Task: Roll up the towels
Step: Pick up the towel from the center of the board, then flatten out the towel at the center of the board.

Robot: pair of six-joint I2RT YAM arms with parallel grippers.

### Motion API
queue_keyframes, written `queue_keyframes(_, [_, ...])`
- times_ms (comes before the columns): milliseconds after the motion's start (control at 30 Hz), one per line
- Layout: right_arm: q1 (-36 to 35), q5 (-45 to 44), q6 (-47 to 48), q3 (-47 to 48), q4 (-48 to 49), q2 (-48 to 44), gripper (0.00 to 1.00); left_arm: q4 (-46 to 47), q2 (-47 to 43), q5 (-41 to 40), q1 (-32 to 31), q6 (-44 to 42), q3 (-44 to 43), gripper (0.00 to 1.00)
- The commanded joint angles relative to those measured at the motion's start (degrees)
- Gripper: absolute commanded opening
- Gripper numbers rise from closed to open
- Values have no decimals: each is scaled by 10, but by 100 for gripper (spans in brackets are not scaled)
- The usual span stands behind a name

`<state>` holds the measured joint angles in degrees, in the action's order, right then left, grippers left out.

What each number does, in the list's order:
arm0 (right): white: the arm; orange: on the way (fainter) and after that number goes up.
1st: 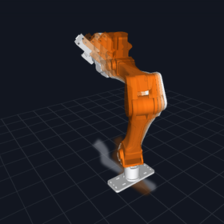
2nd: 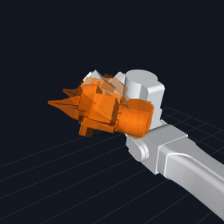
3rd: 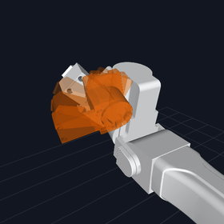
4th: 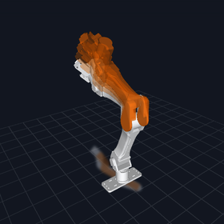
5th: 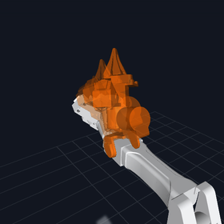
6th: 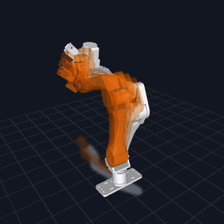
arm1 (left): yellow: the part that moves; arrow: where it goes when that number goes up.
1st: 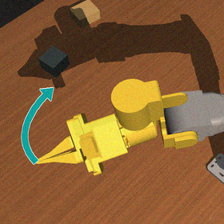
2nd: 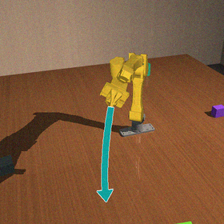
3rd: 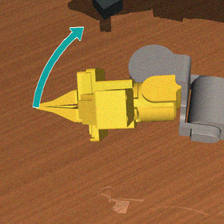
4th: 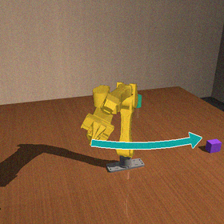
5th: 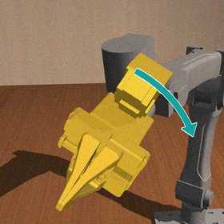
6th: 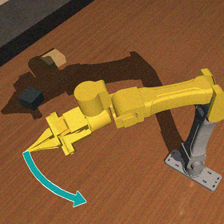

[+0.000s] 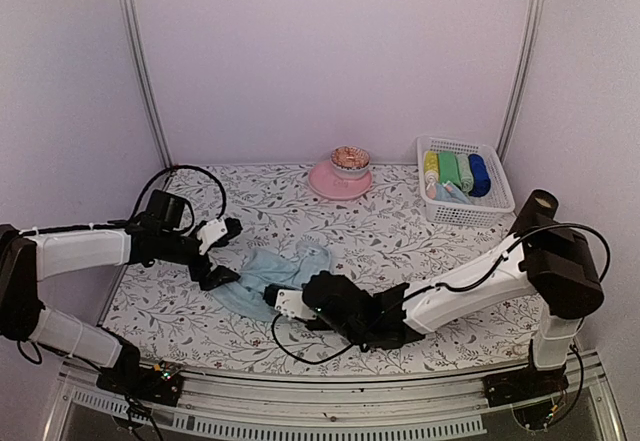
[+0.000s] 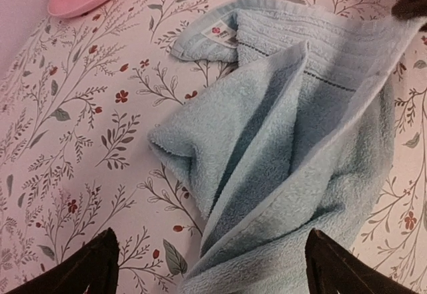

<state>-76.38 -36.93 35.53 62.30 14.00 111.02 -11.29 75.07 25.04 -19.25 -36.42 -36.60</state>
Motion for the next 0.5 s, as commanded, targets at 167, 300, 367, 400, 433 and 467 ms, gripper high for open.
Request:
queue_keyframes(167, [132,-16,-155,-58,-50,-316,2,-49,-15,31,4,-36,-71,97])
queue_keyframes(300, [149,-47,-190,-83,-66,-351,2,-48,33,13,-40,-31,-94,97])
queue_keyframes(367, [153,-65,-205,-86,-81,-347,2,-39,60,-3,-71,-22,-102,97])
queue_keyframes(400, [156,-67,-213,-87,-89,-345,2,-39,77,-6,-84,-19,-108,97])
queue_keyframes(433, [158,-71,-222,-90,-97,-344,2,-38,91,-8,-97,-17,-116,97])
queue_keyframes(467, [160,-77,-227,-92,-99,-344,2,-37,106,-8,-108,-15,-123,97])
